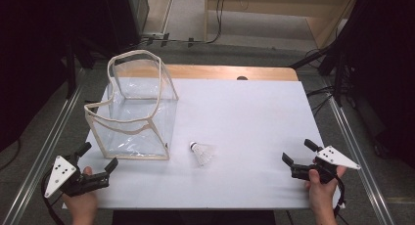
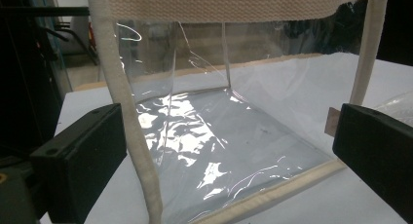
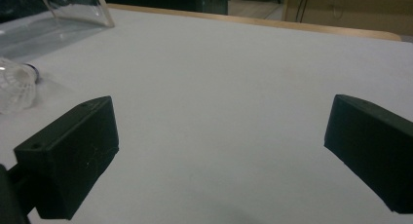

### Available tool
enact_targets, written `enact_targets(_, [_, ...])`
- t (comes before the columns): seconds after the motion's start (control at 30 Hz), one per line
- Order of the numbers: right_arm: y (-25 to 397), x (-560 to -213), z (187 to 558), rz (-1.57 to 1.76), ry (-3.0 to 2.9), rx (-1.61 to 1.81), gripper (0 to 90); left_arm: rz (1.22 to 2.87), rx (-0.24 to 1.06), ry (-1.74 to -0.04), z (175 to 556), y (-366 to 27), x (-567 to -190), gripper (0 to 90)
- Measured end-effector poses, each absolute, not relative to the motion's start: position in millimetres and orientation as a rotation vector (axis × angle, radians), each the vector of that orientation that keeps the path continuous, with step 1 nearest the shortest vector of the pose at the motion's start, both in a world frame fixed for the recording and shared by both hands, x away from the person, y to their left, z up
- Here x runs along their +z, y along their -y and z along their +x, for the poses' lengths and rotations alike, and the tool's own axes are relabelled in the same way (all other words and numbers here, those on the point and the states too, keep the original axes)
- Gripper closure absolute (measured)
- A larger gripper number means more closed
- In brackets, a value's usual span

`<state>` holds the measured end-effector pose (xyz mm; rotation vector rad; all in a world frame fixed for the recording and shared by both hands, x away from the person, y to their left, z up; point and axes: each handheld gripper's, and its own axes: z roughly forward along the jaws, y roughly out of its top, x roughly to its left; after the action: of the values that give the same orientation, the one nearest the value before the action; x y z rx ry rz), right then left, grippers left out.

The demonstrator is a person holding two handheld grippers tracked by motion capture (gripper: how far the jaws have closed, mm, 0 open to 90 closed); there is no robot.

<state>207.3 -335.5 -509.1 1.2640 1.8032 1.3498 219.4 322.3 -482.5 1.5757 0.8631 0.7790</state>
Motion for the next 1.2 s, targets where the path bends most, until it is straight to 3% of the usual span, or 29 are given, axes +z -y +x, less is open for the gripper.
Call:
enact_targets(0.57, [300.4, -476.2, 203.3, 1.187, -1.816, 1.417, 0.0, 1.573, 0.778, -0.868, 218.6, -321.8, -483.3, 0.0])
enact_targets(1.2, [245.7, -449.3, 231.0, 1.093, -1.955, 1.366, 0.0, 1.581, 0.788, -0.861, 218.6, -320.1, -483.6, 0.0])
